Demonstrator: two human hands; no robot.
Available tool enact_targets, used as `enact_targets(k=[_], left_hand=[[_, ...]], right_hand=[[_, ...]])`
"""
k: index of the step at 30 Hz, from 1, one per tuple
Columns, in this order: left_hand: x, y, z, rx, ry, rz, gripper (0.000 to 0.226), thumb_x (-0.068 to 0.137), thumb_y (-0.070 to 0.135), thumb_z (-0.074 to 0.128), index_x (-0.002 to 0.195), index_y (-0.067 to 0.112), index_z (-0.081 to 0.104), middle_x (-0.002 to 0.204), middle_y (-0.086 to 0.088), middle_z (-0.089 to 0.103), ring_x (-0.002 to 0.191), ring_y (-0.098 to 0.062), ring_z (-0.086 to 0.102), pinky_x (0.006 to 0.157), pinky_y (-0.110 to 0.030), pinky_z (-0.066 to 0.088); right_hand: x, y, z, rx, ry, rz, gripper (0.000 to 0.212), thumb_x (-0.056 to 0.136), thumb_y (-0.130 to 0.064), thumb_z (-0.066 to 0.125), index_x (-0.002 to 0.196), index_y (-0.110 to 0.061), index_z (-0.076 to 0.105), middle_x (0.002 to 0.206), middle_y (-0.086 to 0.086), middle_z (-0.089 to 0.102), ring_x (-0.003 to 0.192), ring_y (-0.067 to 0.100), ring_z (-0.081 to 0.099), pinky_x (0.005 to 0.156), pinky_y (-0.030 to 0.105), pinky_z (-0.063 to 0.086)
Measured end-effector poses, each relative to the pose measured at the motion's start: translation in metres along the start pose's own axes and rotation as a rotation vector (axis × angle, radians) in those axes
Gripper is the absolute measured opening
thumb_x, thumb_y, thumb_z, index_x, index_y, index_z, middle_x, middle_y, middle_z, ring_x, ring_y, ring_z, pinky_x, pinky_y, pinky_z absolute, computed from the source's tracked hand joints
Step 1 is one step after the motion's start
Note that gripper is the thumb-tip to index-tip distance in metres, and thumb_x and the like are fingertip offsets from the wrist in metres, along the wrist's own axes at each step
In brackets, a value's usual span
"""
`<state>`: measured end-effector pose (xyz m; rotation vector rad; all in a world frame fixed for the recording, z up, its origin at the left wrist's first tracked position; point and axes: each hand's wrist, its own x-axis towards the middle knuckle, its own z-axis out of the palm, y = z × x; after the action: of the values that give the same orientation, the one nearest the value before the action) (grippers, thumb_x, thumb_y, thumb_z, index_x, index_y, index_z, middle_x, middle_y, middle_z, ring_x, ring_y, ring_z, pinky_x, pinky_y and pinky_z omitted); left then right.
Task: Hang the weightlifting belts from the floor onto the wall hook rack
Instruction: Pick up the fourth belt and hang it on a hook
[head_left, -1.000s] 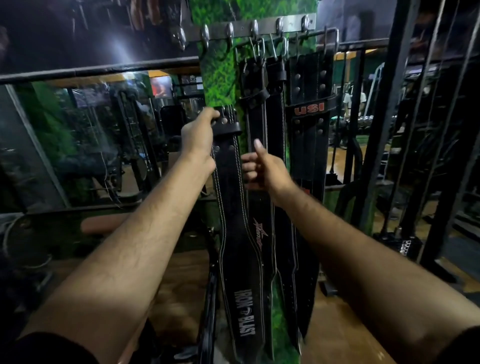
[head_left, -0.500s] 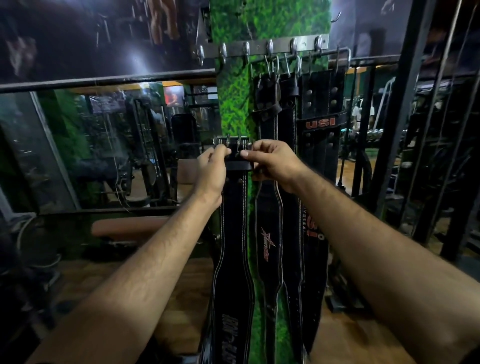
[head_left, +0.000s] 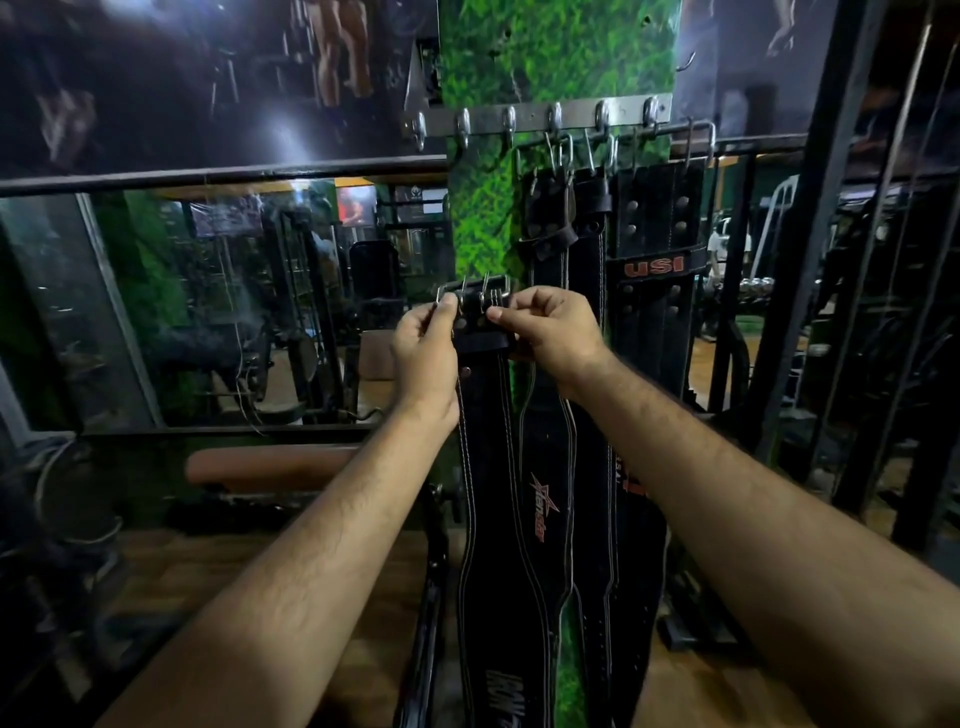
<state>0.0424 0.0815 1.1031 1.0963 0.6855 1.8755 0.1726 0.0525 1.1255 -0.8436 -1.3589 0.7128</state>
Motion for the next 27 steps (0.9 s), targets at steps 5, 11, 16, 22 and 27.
enact_targets(k=[5, 11, 16, 22, 27], left_hand=[[0.007, 0.0, 0.01, 0.045, -0.035, 0.002, 0.014, 0.099, 0.025, 0.061, 0.09, 0.016, 0.066, 0.082, 0.001, 0.065, 0.079, -0.014, 0.061, 0.064, -0.028, 0.051], [0.016, 0.01, 0.027, 0.062, -0.06, 0.048, 0.014, 0.1, 0.021, 0.061, 0.097, 0.01, 0.068, 0.079, 0.003, 0.064, 0.077, -0.007, 0.06, 0.074, -0.023, 0.053], [0.023, 0.016, 0.041, 0.044, -0.162, 0.019, 0.021, 0.1, 0.022, 0.06, 0.105, 0.003, 0.068, 0.088, -0.005, 0.067, 0.088, -0.02, 0.065, 0.089, -0.047, 0.058], [0.043, 0.018, 0.051, 0.245, -0.163, 0.167, 0.022, 0.099, 0.025, 0.062, 0.094, 0.005, 0.071, 0.077, 0.004, 0.066, 0.061, 0.008, 0.06, 0.062, -0.014, 0.052], [0.068, 0.029, 0.067, 0.305, -0.168, 0.2, 0.031, 0.101, 0.032, 0.058, 0.09, 0.004, 0.068, 0.076, -0.002, 0.064, 0.063, -0.01, 0.056, 0.05, -0.025, 0.048]], right_hand=[[0.007, -0.005, -0.006, -0.089, 0.029, 0.004, 0.021, 0.084, -0.017, 0.082, 0.079, -0.011, 0.062, 0.075, 0.006, 0.063, 0.056, 0.006, 0.057, 0.047, 0.022, 0.05], [0.032, -0.002, -0.019, -0.373, 0.191, -0.028, 0.051, 0.075, -0.05, 0.083, 0.115, -0.027, 0.063, 0.111, -0.007, 0.065, 0.096, 0.009, 0.064, 0.074, 0.03, 0.056], [0.044, -0.004, -0.025, -0.276, -0.001, -0.153, 0.016, 0.097, -0.028, 0.066, 0.089, -0.018, 0.074, 0.086, 0.0, 0.076, 0.077, 0.007, 0.068, 0.072, 0.027, 0.055], [0.059, -0.001, -0.027, -0.242, 0.065, -0.232, 0.017, 0.099, -0.022, 0.064, 0.086, -0.015, 0.073, 0.084, 0.001, 0.075, 0.076, 0.008, 0.067, 0.072, 0.027, 0.054], [0.08, -0.016, -0.015, -0.229, 0.156, -0.228, 0.025, 0.1, -0.024, 0.063, 0.077, -0.017, 0.068, 0.07, -0.004, 0.066, 0.062, 0.008, 0.058, 0.06, 0.027, 0.048]])
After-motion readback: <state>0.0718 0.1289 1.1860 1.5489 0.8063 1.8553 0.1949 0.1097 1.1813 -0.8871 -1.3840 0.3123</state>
